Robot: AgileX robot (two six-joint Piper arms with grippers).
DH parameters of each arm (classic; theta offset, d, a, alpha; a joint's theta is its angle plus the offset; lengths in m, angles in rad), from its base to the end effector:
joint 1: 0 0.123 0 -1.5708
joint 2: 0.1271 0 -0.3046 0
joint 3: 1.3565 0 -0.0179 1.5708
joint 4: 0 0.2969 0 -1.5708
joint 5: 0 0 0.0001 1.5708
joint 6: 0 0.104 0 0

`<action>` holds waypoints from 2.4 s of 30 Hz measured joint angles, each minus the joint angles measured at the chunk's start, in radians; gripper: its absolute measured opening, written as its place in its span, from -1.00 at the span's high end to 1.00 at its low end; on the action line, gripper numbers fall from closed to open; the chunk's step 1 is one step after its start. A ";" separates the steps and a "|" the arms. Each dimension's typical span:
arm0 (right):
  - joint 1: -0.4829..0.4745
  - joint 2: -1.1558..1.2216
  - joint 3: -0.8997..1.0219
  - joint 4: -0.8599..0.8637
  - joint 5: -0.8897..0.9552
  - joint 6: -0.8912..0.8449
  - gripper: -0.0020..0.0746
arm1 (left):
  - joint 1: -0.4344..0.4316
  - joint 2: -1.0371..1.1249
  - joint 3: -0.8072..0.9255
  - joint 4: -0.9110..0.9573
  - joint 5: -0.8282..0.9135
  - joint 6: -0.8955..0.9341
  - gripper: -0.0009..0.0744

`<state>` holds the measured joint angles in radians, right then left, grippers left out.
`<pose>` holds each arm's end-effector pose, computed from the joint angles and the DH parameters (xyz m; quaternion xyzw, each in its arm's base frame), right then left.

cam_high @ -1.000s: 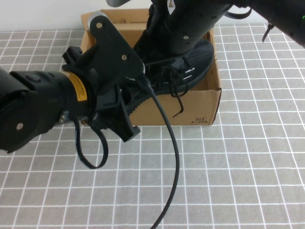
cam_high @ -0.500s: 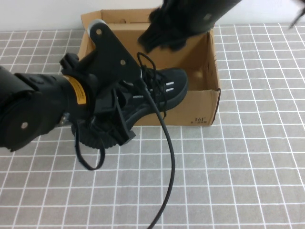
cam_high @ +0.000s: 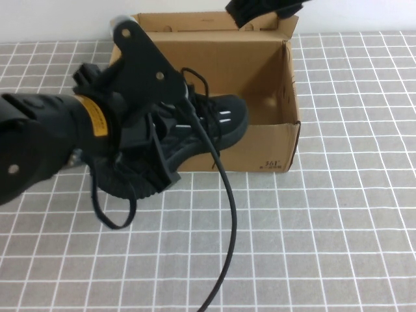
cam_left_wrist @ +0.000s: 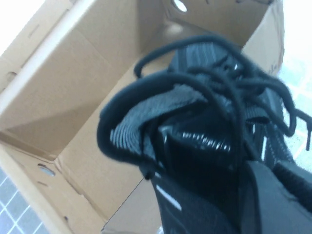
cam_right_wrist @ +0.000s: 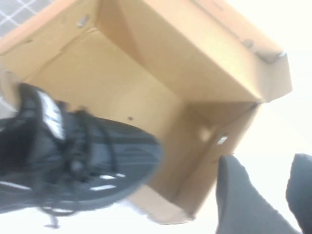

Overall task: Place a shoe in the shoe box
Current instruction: Adjust the shoe

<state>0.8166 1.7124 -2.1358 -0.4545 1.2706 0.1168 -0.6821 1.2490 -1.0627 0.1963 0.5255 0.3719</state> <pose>0.3067 0.2628 0.5145 -0.2847 0.8492 -0.0272 0.4440 0.2569 -0.1955 0.3504 0.4914 0.7390 0.0113 0.4607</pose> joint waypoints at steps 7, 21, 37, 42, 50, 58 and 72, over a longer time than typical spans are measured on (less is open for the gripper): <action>0.000 -0.002 0.000 -0.066 0.000 0.000 0.39 | 0.000 -0.017 -0.071 0.000 0.101 0.000 0.94; -0.073 -0.006 0.000 0.012 0.000 0.000 0.53 | 0.000 -0.020 -0.274 0.009 0.180 0.049 0.94; -0.318 -0.193 0.340 0.245 -0.002 -0.044 0.98 | 0.088 0.159 -0.512 -0.171 0.358 0.166 0.94; -0.343 -0.243 0.469 0.270 -0.002 -0.035 0.99 | 0.249 0.239 -0.612 -0.445 0.408 0.398 0.94; -0.345 -0.249 0.575 0.308 -0.010 -0.026 0.99 | 0.450 0.414 -0.802 -0.818 0.592 0.787 0.94; -0.345 -0.251 0.639 0.310 -0.020 -0.026 0.99 | 0.526 0.623 -1.015 -0.947 0.729 0.928 0.94; -0.345 -0.251 0.646 0.308 -0.047 -0.026 0.99 | 0.528 0.825 -1.267 -1.006 0.738 0.946 0.94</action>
<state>0.4711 1.4617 -1.4903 -0.1465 1.2239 0.0908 -0.1536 2.0742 -2.3302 -0.8099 1.2634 1.3174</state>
